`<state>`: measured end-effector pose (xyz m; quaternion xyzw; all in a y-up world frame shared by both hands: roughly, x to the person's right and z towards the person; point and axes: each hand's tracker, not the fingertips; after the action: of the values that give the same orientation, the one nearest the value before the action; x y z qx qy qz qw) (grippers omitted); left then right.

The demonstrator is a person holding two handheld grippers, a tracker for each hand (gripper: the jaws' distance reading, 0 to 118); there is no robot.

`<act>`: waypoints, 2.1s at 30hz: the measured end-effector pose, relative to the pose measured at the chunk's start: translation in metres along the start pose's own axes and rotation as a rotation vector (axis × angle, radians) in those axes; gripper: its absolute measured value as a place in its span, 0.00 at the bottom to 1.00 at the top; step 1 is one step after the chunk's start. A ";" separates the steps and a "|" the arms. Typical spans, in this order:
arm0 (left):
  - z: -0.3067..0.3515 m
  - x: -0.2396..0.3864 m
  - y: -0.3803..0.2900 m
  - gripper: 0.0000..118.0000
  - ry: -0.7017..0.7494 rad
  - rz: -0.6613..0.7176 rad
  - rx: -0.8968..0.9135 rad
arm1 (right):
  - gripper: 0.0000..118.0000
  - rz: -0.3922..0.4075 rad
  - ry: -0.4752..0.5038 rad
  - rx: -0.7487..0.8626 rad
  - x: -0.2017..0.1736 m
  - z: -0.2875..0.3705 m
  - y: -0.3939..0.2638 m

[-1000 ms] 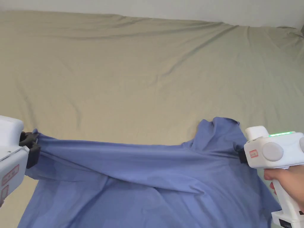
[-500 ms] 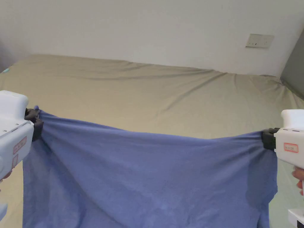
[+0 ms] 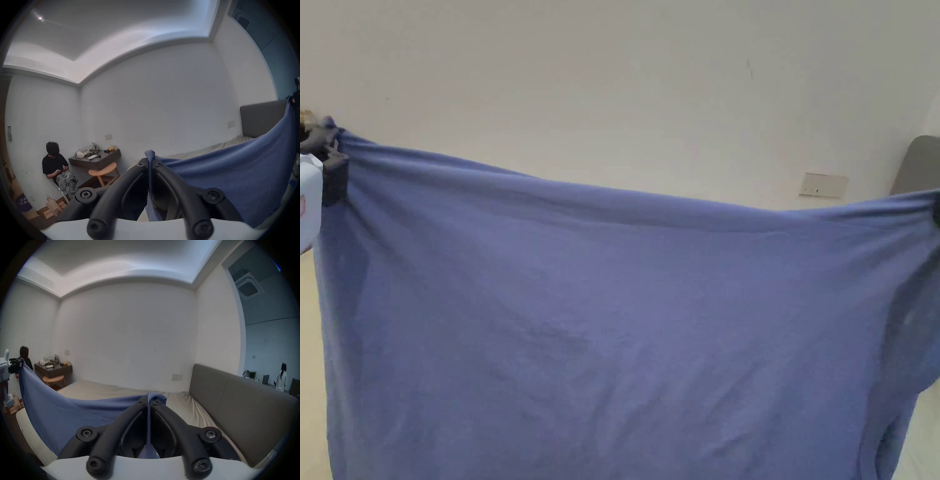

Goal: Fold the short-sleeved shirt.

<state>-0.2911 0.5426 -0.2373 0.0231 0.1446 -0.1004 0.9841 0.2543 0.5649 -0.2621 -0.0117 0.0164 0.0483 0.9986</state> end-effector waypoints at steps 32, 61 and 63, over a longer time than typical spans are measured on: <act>-0.157 0.033 0.098 0.00 -0.007 -0.077 -0.010 | 0.02 0.031 -0.075 0.119 0.022 -0.144 0.082; -0.372 0.112 -0.019 0.00 0.011 0.006 -0.241 | 0.02 0.041 -0.028 -0.015 0.002 -0.354 -0.007; -0.370 0.114 -0.051 0.00 -0.012 -0.010 -0.272 | 0.02 0.022 -0.012 -0.048 0.004 -0.352 -0.038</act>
<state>-0.2982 0.4990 -0.6253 -0.1119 0.1512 -0.0850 0.9785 0.2514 0.5184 -0.6130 -0.0352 0.0092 0.0597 0.9976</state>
